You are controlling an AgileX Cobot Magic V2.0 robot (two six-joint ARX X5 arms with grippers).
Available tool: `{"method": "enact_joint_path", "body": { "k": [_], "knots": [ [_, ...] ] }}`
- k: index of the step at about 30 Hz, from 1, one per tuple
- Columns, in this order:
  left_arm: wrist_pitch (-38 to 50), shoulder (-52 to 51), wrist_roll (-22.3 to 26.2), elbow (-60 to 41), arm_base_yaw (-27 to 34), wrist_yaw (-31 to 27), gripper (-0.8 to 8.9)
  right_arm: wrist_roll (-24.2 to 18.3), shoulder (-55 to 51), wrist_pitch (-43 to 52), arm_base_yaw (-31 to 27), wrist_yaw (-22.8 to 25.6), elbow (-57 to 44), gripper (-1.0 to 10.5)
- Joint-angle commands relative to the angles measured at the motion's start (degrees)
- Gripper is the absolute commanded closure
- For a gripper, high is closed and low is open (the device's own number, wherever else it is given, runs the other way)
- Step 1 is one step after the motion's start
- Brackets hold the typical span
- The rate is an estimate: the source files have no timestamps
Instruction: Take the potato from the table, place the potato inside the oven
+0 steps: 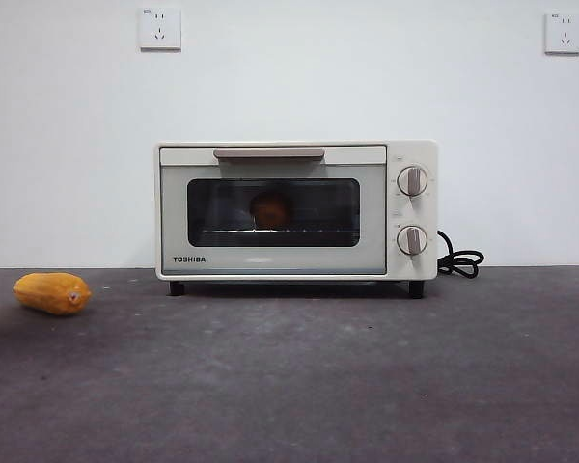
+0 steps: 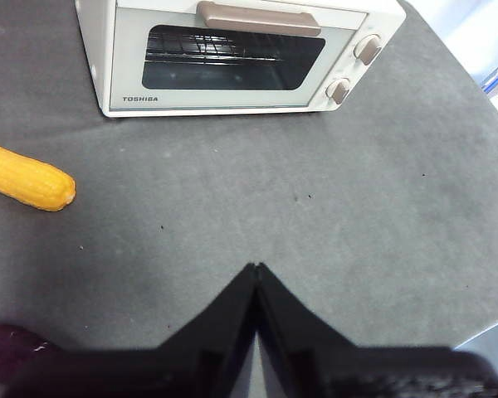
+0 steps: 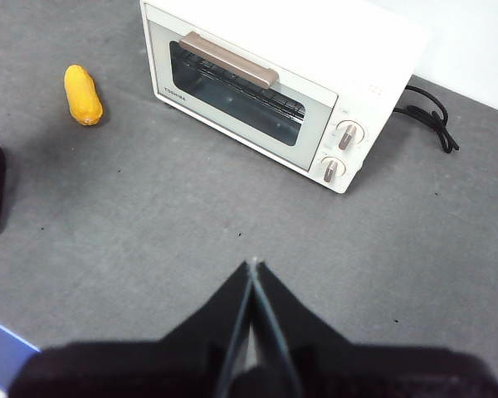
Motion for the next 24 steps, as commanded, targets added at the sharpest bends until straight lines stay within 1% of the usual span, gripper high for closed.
{"method": "enact_joint_path", "body": {
  "k": [1, 3, 4, 6, 7, 8, 12, 18, 20, 22, 24],
  "knots": [
    [0.7, -1.79, 2.16, 0.07, 0.11, -0.15, 8.18, -0.04, 0.04, -1.18, 0.02, 0.24, -0.31, 9.5],
    [1.4, -3.5, 7.87, 0.02, 0.39, -1.25, 8.18, -0.04, 0.04, -1.18, 0.02, 0.24, -0.31, 9.5],
    [1.84, -4.35, 9.51, -0.04, 0.5, -2.62, 8.18, -0.04, 0.04, -1.18, 0.02, 0.24, -0.31, 9.5],
    [3.72, -7.48, 15.78, -0.98, 0.55, -10.14, 8.18, -0.04, 0.07, -1.18, 0.02, 0.24, -0.31, 9.5],
    [6.16, -9.09, 18.29, -2.19, 0.59, -12.66, 8.18, -0.04, 0.07, -1.18, 0.02, 0.24, -0.31, 9.5],
    [9.55, -10.97, 19.89, -3.91, 0.74, -13.42, 8.18, -0.04, 0.07, -1.18, 0.02, 0.24, -0.31, 9.5],
    [21.29, -16.74, 20.33, -10.99, 1.84, -13.29, 8.18, -0.04, 0.04, -1.18, 0.02, 0.24, -0.31, 9.5],
    [37.44, -25.73, 21.66, -25.55, 4.76, -13.55, 8.18, -0.04, 0.09, -1.18, 0.02, 0.24, -0.31, 9.5],
    [41.55, -27.54, 21.64, -30.53, 5.6, -14.01, 8.18, -0.04, 0.11, -1.18, 0.02, 0.24, -0.31, 9.5],
    [44.81, -28.94, 21.64, -35.82, 6.23, -16.7, 8.18, -0.04, 0.11, -1.18, 0.02, 0.24, -0.31, 9.5],
    [46.31, -29.97, 21.51, -40.19, 6.58, -20.15, 8.18, -0.04, 0.11, -1.18, 0.02, 0.24, -0.31, 9.5]
  ]
}}
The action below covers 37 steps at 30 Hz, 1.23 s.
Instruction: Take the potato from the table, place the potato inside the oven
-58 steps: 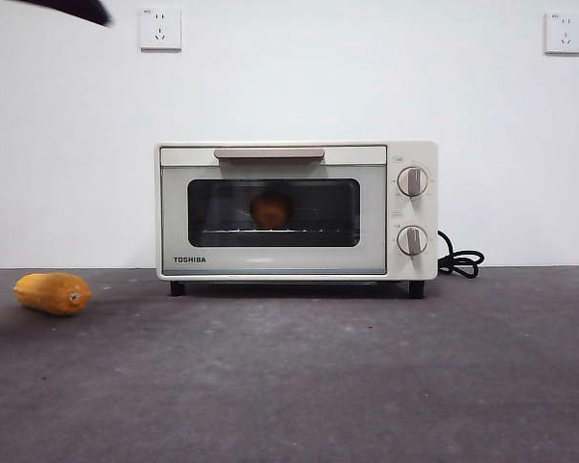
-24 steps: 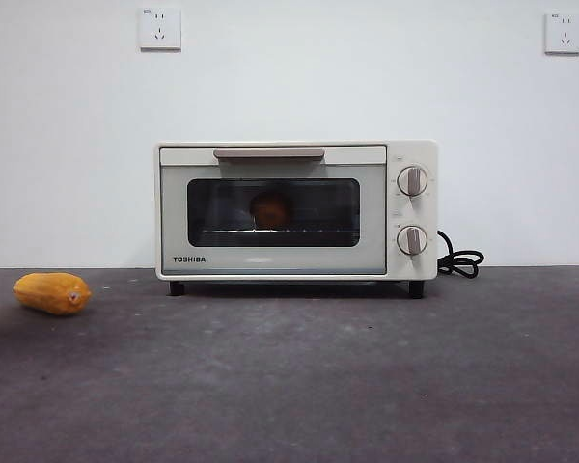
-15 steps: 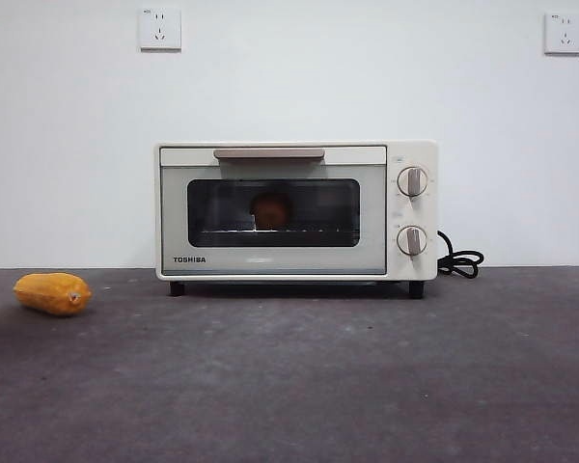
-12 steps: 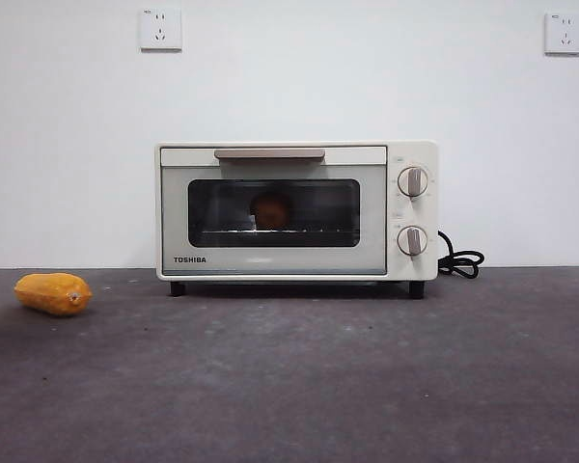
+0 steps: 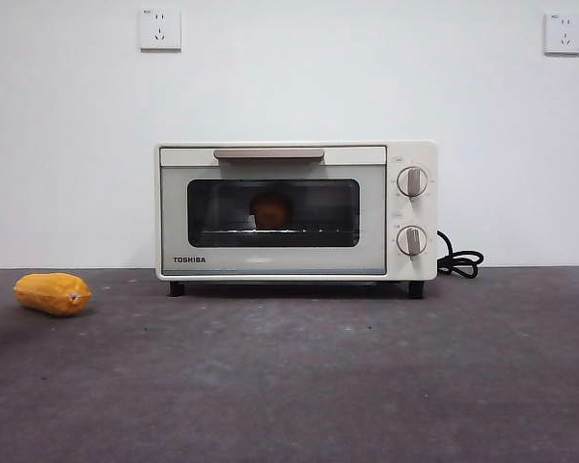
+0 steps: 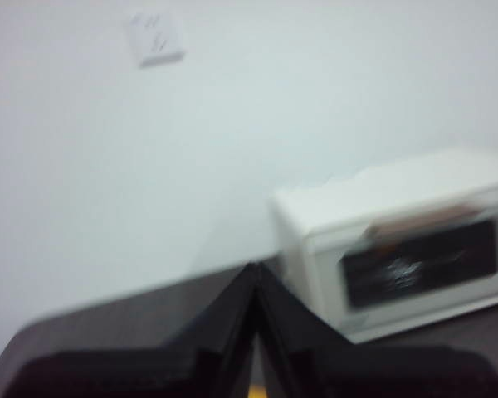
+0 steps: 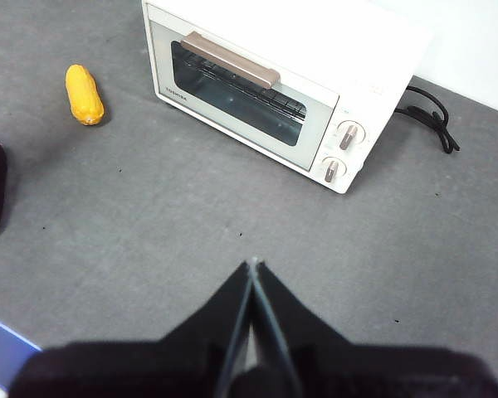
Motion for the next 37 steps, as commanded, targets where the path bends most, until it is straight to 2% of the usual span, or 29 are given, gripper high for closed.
{"method": "enact_joint_path", "body": {
  "k": [1, 5, 12, 19, 25, 28, 32, 34, 37],
  "knots": [
    [1.7, -1.29, -0.07, -6.73, 0.66, -4.55, 8.18, -0.04, 0.09, -1.18, 0.02, 0.24, -0.31, 9.5],
    [4.04, -2.29, -4.24, -14.36, 1.42, -6.78, 8.18, -0.04, 0.09, -1.18, 0.02, 0.24, -0.31, 9.5],
    [5.16, -4.76, -10.62, -22.45, 3.58, -6.54, 8.18, -0.04, 0.09, -1.18, 0.02, 0.24, -0.31, 9.5],
    [4.61, -10.62, -10.49, -25.22, 4.87, -6.51, 8.18, -0.04, 0.09, -1.18, 0.02, 0.24, -0.31, 9.5],
    [-2.21, -14.88, -10.25, -25.38, 4.96, -6.51, 8.18, -0.04, 0.09, -1.18, 0.02, 0.24, -0.31, 9.5],
    [-2.6, -15.72, -10.32, -26.38, 4.96, -6.34, 8.18, -0.04, 0.09, -1.18, 0.02, 0.24, -0.31, 9.5],
    [-2.62, -15.72, -10.21, -27.98, 5.14, -3.48, 8.18, -0.04, 0.09, -1.18, 0.02, 0.26, -0.31, 9.5],
    [-2.62, -15.72, -8.87, -28.02, 5.44, -0.92, 8.18, -0.04, 0.09, -1.18, 0.02, 0.24, -0.31, 9.5],
    [-2.64, -15.72, -7.61, -28.06, 6.08, -0.13, 8.18, -0.04, 0.09, -1.18, 0.02, 0.24, -0.31, 9.5]
  ]
}}
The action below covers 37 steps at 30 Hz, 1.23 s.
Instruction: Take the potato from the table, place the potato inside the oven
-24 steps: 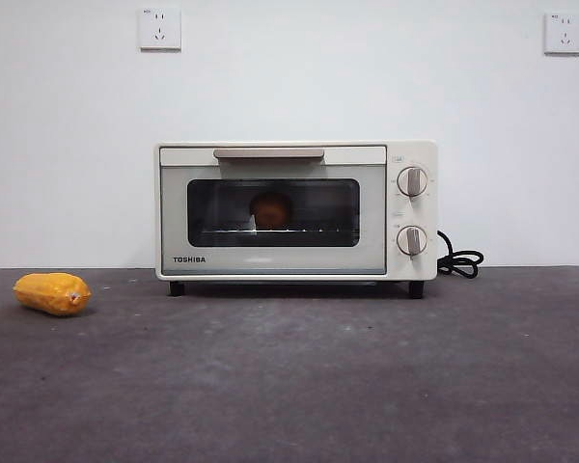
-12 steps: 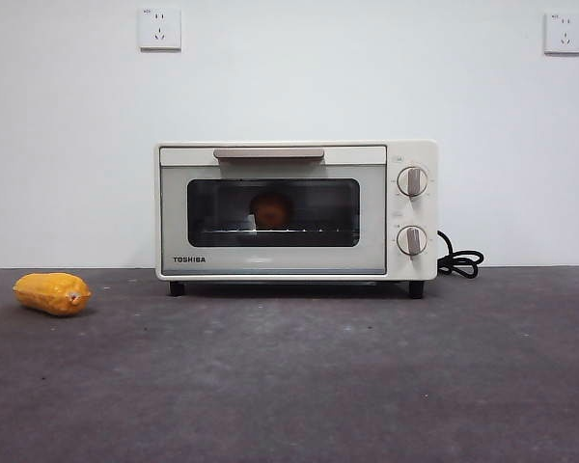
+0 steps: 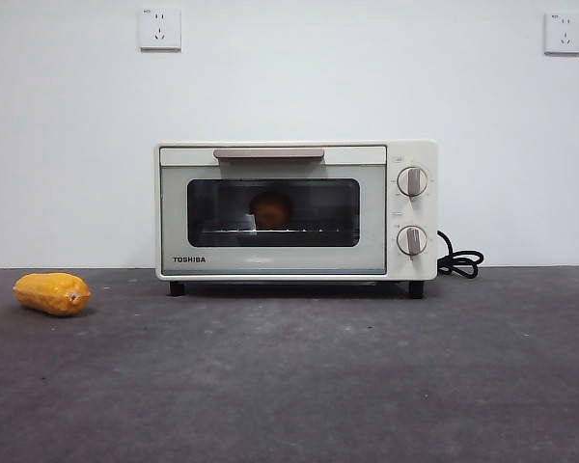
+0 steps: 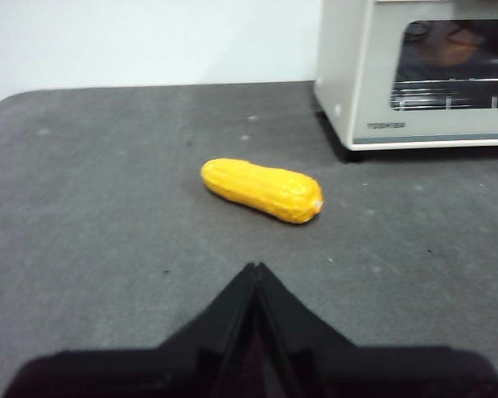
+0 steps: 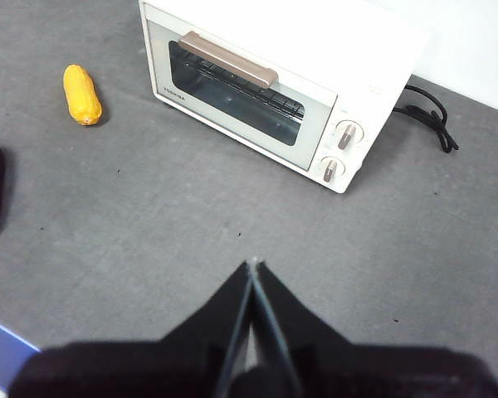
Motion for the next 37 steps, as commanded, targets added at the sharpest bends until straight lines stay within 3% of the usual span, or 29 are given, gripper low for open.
{"method": "enact_joint_path", "body": {
  "k": [1, 32, 37],
  "knots": [
    [0.37, -0.13, 2.16, -0.57, 0.79, 0.31, 8.18, -0.04, 0.07, -1.18, 0.02, 0.24, -0.31, 9.5],
    [0.61, 0.59, 1.01, -0.57, 1.84, 0.22, 8.18, -0.04, 0.07, -1.18, 0.02, 0.24, -0.31, 9.5],
    [0.61, 0.66, 1.01, -0.57, 1.84, 0.22, 8.18, -3.69, -0.98, -1.18, -2.86, 2.36, -0.31, 9.5]
  ]
}}
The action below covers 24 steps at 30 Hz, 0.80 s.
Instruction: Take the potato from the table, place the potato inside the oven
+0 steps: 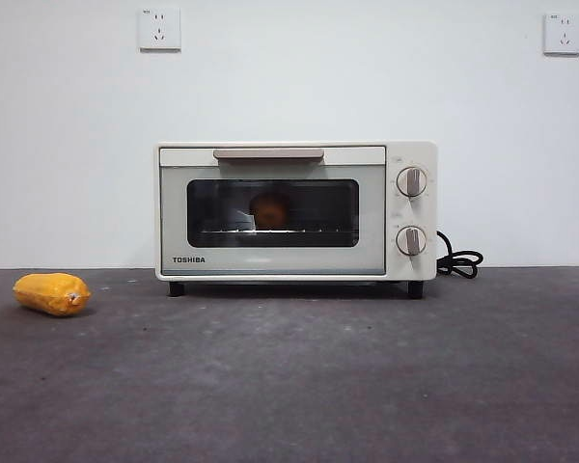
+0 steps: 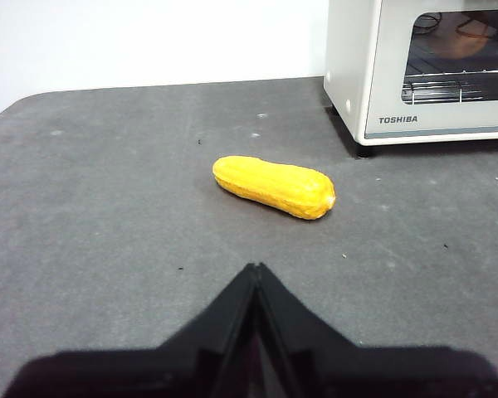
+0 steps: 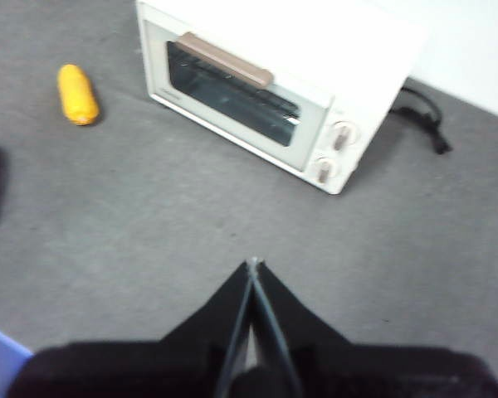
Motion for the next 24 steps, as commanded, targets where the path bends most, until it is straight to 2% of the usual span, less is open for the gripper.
{"method": "enact_joint_path", "body": {
  "k": [1, 3, 5, 7, 9, 13, 15, 18, 21, 24],
  "knots": [
    [0.59, 0.13, -0.39, -0.57, 0.2, 0.22, 8.18, -2.23, -1.05, -1.18, -2.4, 0.81, -0.33, 9.5],
    [0.59, 0.24, -0.39, -0.57, 0.2, 0.2, 8.18, -4.94, -1.62, -1.18, -6.23, 0.63, -0.33, 9.5],
    [0.59, 0.22, -0.39, -0.57, 0.2, 0.22, 8.18, -5.14, -2.64, 0.24, -11.08, 0.61, -1.05, 9.5],
    [0.59, 0.24, -0.39, -0.57, 0.2, 0.2, 8.18, -5.14, -4.63, 5.44, -17.31, 0.59, -3.85, 9.5],
    [0.59, 0.24, -0.39, -0.57, 0.2, 0.22, 8.18, -5.07, -7.85, 14.56, -24.98, -0.2, -9.81, 9.5],
    [0.59, 0.24, -0.39, -0.57, 0.2, 0.2, 8.18, -5.62, -15.26, 32.35, -38.47, -8.07, -25.62, 9.5],
    [0.59, 0.24, -0.39, -0.57, 0.2, 0.22, 8.18, -5.79, -19.3, 40.92, -44.13, -13.59, -34.67, 9.5],
    [0.59, 0.24, -0.39, -0.57, 0.2, 0.2, 8.18, -6.29, -24.63, 53.02, -48.83, -18.67, -47.63, 9.5],
    [0.59, 0.24, -0.39, -0.57, 0.2, 0.2, 8.18, -7.82, -29.7, 66.12, -50.21, -18.78, -60.76, 9.5],
    [0.59, 0.28, -0.39, -0.57, 0.2, 0.2, 8.18, -12.35, -35.04, 76.65, -50.29, -19.02, -72.85, 9.5]
  ]
}}
